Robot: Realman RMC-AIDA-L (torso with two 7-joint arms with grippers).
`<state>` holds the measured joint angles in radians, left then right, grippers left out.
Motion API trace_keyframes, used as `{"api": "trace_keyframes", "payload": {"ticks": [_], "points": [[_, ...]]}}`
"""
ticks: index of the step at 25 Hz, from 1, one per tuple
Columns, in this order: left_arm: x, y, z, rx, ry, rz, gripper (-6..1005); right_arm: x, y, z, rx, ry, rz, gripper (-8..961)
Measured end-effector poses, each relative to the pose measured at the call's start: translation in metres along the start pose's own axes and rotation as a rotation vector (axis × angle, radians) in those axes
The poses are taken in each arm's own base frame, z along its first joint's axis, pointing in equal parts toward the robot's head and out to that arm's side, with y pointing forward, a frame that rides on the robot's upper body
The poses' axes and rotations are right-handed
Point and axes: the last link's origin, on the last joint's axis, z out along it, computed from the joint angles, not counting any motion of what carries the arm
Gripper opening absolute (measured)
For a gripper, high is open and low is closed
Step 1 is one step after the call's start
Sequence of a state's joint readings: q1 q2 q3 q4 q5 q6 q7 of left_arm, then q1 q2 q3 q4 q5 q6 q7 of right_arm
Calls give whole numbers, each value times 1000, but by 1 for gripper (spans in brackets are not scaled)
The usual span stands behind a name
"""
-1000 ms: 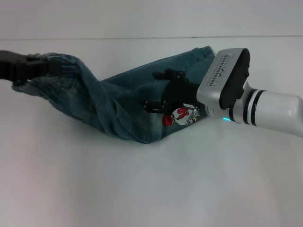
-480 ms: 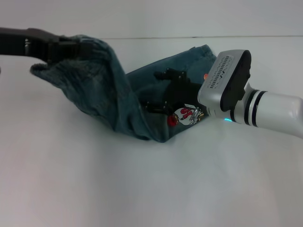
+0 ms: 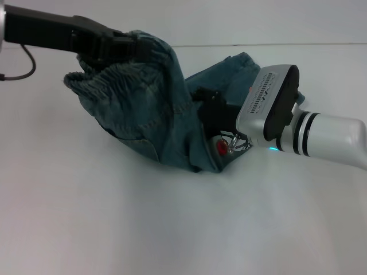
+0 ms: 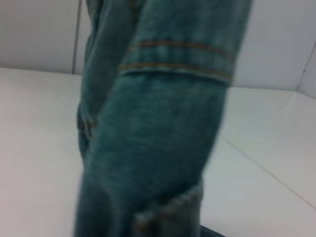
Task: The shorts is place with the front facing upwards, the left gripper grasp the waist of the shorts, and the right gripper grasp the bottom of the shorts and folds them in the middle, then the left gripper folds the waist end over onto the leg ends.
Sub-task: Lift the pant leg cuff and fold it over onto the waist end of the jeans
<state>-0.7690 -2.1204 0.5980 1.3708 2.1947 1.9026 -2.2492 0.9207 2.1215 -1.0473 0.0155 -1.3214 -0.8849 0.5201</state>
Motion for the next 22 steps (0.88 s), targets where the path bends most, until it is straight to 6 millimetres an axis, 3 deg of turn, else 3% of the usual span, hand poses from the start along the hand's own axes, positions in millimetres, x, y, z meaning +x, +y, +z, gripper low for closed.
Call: {"api": "trace_keyframes", "payload": {"ticks": [22], "points": [[28,5,22,17,-40,59,42,8,34,-1,-135,10,27,853]]}}
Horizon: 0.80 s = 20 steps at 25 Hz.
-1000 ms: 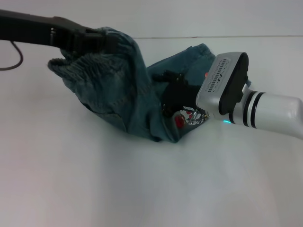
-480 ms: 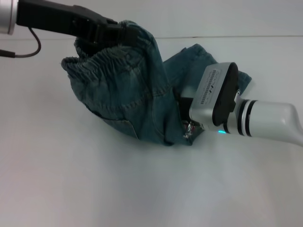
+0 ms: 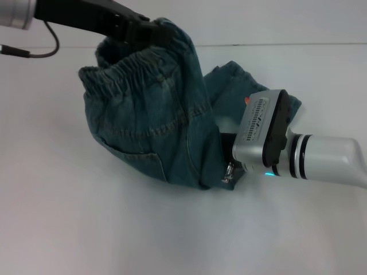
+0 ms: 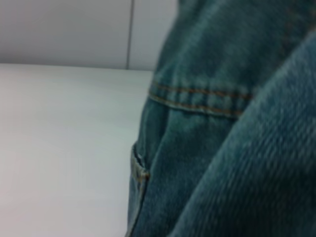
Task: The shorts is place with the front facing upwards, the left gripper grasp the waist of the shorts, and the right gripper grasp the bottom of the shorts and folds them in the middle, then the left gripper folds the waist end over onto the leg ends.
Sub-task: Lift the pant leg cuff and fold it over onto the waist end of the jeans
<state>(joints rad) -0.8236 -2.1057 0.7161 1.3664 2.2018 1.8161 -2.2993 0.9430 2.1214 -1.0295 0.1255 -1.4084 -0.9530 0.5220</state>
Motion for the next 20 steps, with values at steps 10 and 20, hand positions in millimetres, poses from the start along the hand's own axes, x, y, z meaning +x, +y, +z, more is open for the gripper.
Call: {"api": "trace_keyframes", "payload": {"ticks": [10,20], "points": [[8,14,23,-37,-57,43,43,-6,8,3,-42,-33,7,852],[15,17,39,-55,-74,57,42,-13,20,14,-74,-27,11,853]]}}
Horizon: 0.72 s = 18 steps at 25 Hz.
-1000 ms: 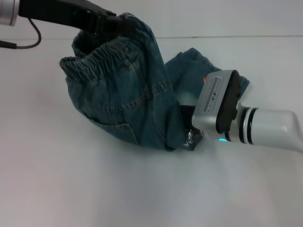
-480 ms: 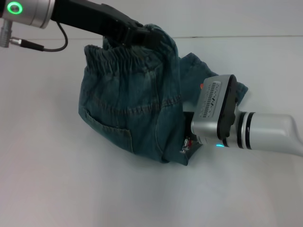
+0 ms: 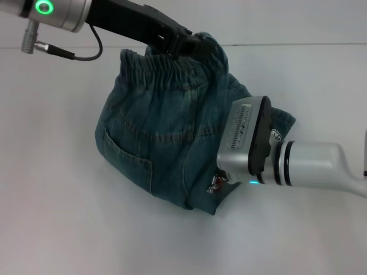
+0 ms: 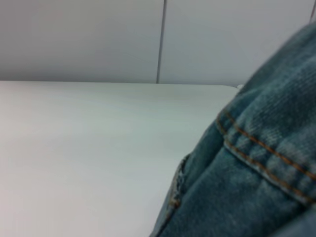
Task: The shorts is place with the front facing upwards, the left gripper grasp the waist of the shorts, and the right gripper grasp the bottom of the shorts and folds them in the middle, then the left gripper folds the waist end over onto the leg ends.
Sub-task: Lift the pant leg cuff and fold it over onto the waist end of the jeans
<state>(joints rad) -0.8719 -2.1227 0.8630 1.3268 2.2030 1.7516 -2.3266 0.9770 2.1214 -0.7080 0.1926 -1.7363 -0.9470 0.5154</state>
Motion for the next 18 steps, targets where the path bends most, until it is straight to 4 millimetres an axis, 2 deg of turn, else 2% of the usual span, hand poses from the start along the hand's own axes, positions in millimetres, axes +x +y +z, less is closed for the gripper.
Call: {"api": "trace_keyframes", "payload": {"ticks": [9,18], "points": [[2,0,13,1,-15,12,40,0,8,7,-11,18,-5,852],[6,3,22,-6,-13,27,39,4,9,5,-2,18,14,852]]}}
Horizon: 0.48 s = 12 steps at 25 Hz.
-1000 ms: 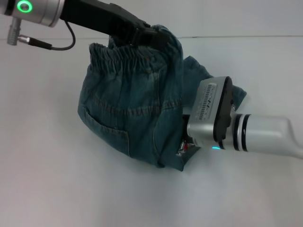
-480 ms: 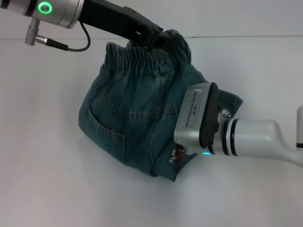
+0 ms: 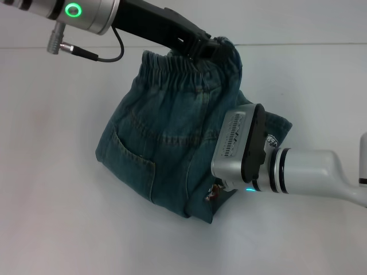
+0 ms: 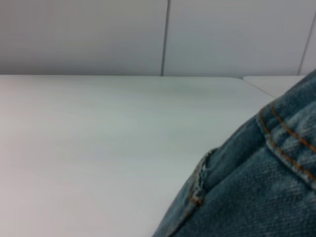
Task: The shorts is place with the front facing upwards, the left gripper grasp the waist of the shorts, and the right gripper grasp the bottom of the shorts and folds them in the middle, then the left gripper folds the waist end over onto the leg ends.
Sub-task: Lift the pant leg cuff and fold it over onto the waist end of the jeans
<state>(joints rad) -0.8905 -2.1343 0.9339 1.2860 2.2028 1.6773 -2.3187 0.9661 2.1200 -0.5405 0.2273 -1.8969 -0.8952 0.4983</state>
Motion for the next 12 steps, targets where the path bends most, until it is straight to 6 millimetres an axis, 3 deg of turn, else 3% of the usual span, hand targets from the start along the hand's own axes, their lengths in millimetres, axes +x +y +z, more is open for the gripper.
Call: {"api": "trace_keyframes", "payload": {"ticks": [12], "points": [[2,5,11,-8,-10,24,39,5,3,-2,9,2,39,852]]}}
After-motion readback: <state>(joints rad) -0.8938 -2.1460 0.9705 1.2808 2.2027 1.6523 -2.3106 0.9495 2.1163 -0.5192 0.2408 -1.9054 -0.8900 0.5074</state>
